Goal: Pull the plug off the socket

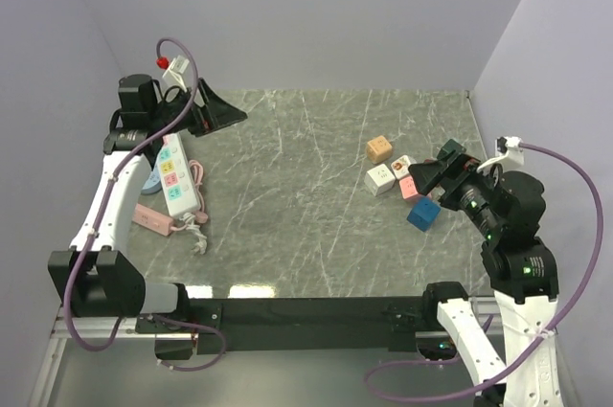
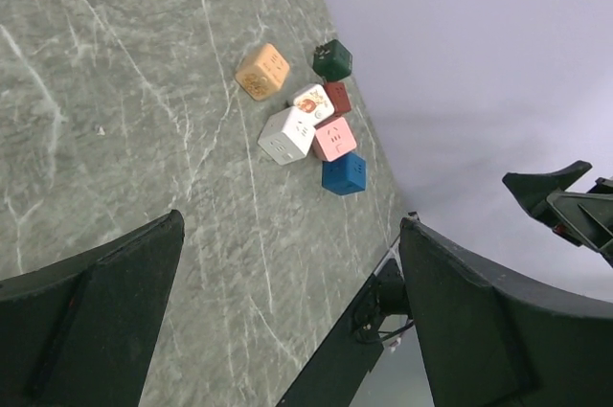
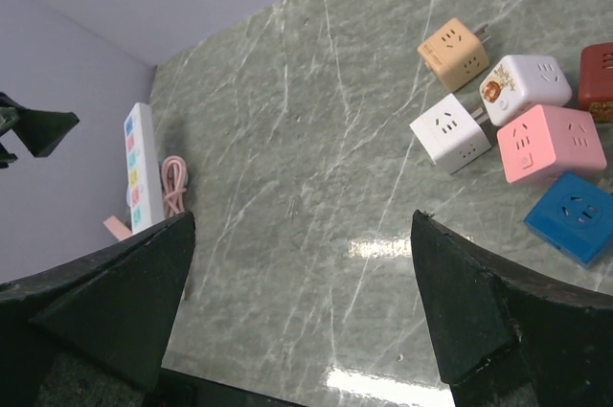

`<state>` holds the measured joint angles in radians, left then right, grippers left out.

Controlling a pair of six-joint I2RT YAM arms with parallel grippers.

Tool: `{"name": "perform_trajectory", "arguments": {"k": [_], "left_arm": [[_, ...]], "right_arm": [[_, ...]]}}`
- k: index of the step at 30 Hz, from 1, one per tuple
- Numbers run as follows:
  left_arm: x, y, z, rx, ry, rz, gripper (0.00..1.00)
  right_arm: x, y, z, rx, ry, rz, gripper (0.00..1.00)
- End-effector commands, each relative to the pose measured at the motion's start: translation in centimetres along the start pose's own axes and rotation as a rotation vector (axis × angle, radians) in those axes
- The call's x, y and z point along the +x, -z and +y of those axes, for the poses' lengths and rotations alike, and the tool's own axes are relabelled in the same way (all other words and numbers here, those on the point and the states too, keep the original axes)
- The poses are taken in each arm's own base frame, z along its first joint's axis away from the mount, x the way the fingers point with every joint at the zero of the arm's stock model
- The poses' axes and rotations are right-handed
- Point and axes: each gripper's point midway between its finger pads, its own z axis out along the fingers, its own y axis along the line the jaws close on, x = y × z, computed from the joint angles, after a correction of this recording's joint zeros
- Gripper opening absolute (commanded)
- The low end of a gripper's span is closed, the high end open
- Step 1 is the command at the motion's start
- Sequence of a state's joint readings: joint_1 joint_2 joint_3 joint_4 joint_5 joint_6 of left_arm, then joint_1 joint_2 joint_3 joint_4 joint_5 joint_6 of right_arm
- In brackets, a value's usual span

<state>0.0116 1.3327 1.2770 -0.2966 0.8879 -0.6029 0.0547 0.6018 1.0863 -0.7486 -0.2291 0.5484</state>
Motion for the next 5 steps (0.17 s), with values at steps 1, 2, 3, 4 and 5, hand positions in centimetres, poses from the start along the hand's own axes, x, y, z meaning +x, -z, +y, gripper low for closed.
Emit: {"name": "perform_trajectory", "arguments": {"k": [1,2,3,4,5], "left_arm": [[-1.4,0.3,-2.6,0.078,-0.099,-0.013,0.99],[-1.4,0.3,-2.7,0.08,-0.1,-0.012,0.99],[-1.3,0.3,-2.7,0.083,-0.105,-0.01,0.99],[-0.7,0.0,-3.4,0.104,-0.115,0.007,0.99],[-0.6,0.2,-3.7,0.113,-0.126,0.004,0.99]], "right_arm": [[-0.4,0.3,0.0,0.005,0.01,-0.023,1.0],[-0.5,0.4,-0.1,0.011,0.01,-0.029,1.0],[-0.8,0.5,0.1,0.009,0.012,-0.037,1.0],[-1.2,0.6,-0.1,0.025,0.01,-0.054,1.0],[-1.6,0.7,-0.1,0.035,0.004,-0.067,1.0]]}}
